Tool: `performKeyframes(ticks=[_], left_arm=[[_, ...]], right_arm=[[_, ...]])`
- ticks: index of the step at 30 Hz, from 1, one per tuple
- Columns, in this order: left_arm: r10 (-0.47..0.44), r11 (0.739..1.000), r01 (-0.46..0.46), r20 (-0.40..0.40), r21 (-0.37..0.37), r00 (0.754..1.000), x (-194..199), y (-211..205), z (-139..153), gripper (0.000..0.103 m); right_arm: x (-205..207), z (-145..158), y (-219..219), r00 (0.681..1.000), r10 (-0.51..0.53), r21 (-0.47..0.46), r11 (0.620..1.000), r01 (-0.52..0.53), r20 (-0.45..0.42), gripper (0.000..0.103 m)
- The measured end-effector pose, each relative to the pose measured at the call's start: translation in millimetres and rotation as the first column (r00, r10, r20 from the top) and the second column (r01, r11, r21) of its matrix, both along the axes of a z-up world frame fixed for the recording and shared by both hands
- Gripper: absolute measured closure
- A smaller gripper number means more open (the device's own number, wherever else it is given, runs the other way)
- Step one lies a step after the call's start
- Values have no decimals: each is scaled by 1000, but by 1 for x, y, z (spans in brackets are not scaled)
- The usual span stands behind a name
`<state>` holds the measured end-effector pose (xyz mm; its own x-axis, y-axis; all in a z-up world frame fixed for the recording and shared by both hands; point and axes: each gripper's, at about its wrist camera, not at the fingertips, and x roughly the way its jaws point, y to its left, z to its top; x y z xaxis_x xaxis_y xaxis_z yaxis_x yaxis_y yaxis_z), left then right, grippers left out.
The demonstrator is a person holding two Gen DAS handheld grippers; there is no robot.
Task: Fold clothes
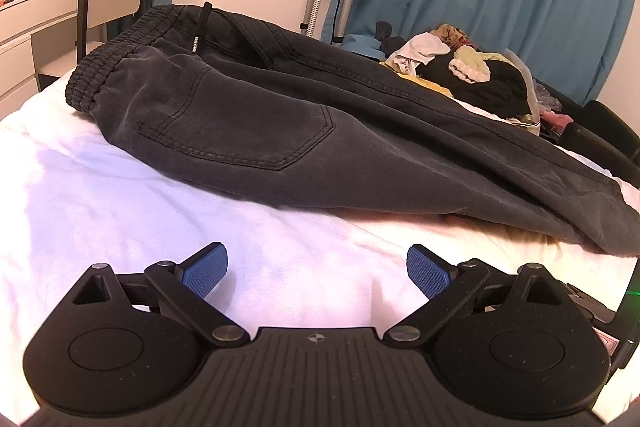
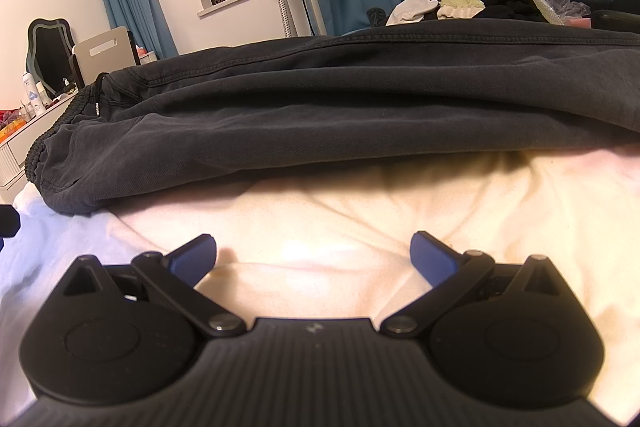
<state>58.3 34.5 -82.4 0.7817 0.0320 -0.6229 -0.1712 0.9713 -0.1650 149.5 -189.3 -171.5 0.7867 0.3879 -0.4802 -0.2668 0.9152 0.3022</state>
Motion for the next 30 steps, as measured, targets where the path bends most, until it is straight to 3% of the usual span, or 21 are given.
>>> performKeyframes(ticks=[24, 30], left_arm=[[-61, 997, 60, 23, 44, 998, 13, -12, -1, 6], [-100, 995, 100, 42, 15, 994, 10, -14, 0, 6]], right_arm=[[0, -2, -1, 1000, -1, 22, 1000, 1, 16, 0], [8, 0, 12, 1000, -2, -58, 998, 1, -5, 0]])
